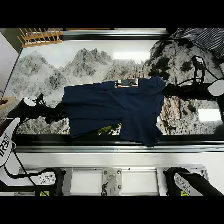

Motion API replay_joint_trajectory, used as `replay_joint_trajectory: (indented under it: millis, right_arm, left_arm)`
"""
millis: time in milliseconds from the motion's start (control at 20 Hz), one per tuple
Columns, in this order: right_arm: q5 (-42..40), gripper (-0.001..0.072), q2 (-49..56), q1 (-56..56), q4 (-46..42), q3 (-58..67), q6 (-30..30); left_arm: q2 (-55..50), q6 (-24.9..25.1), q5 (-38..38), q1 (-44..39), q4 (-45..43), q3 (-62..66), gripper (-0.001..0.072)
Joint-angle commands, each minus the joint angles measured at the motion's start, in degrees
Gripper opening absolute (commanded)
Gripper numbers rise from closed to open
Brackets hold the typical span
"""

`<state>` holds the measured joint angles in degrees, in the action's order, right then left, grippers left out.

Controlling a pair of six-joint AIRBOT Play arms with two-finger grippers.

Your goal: Fold the clothes and pants, and hang the long-sleeved shirts on hangers.

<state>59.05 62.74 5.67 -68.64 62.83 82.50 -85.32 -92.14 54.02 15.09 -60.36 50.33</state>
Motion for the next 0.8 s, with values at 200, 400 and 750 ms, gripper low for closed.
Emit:
replay_joint_trajectory:
  millis: [200,400,750]
  right_arm:
    - [3.1,0.0650,1.8,1.0,-4.2,-9.3,0.2]
    - [-1.6,0.0650,10.1,1.2,-1.5,-12.7,0.0]
    - [-10.0,0.0415,18.8,1.0,13.0,-12.6,-7.8]
  left_arm:
    - [5.3,4.4,1.4,-0.7,-0.1,3.6,0.0011]
    - [6.1,5.4,1.9,-0.7,-0.1,3.6,0.0011]
    - [6.1,5.4,1.9,-0.7,-0.1,3.6,0.0011]
